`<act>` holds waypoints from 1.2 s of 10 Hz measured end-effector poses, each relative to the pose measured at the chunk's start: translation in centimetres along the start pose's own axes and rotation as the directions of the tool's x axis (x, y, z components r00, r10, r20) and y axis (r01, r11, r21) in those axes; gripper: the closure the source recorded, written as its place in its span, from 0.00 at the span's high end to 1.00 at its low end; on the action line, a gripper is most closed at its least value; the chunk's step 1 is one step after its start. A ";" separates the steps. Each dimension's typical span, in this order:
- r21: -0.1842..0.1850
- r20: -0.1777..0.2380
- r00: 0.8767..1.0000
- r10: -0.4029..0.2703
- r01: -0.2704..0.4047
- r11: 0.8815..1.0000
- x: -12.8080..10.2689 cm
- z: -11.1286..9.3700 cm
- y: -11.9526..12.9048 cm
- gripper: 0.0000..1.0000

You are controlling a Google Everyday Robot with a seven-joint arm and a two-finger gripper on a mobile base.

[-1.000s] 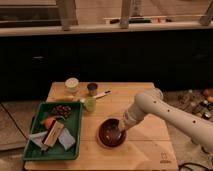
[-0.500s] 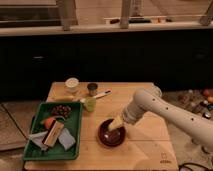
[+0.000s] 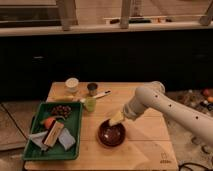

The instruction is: Stack bowls on top of each other

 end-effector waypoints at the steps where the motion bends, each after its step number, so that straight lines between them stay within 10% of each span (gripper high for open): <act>1: -0.009 -0.018 1.000 0.010 -0.010 1.000 0.8 -1.0 0.3 0.80; 12: -0.034 -0.049 0.998 0.031 -0.033 0.999 2.9 -2.4 0.6 0.80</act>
